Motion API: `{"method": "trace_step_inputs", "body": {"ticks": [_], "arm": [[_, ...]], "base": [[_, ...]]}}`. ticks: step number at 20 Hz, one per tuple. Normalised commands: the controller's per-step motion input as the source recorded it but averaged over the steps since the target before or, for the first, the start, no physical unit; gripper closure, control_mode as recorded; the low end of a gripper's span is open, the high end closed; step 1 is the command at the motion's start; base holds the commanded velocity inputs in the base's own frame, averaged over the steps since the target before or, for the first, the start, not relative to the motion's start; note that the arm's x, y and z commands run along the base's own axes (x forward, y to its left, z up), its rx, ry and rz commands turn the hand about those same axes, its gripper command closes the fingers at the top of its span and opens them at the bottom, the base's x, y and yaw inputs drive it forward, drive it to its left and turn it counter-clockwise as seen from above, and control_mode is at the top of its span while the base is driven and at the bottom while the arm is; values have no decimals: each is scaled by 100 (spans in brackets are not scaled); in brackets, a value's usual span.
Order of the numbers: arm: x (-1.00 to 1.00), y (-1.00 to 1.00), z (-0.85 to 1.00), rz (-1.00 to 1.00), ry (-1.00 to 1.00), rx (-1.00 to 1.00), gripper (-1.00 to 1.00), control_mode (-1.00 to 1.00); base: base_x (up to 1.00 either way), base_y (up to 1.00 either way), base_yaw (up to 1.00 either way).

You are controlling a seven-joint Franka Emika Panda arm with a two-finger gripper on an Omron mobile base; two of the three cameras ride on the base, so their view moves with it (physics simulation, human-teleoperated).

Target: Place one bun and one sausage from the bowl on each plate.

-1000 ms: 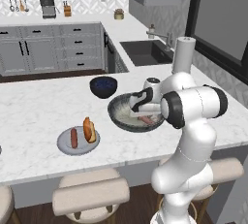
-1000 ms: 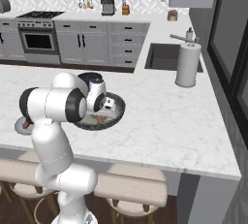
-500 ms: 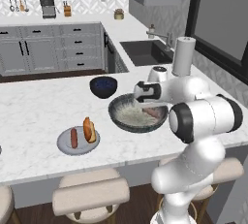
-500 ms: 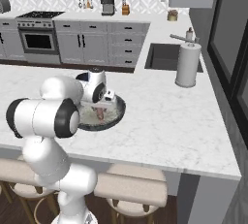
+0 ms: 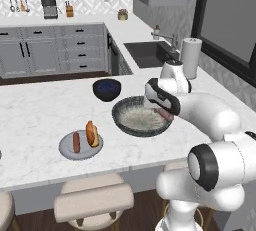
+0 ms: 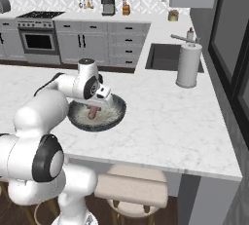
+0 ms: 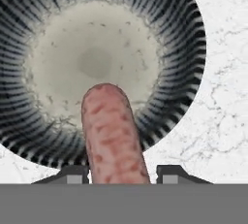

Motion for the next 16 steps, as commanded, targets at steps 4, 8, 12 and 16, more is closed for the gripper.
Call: {"method": "trace_step_inputs", "body": {"ticks": [4,8,12,16], "arm": [[-94,-12,59,-8,0,0,100,-100],[-62,5,67,12,1,-2,100,-100],[-51,22,44,1,0,-5,100,-100],[-16,20,9,0,0,-6,100,-100]], "base": [[0,0,0],[0,0,0],[0,0,0],[0,0,0]]}}
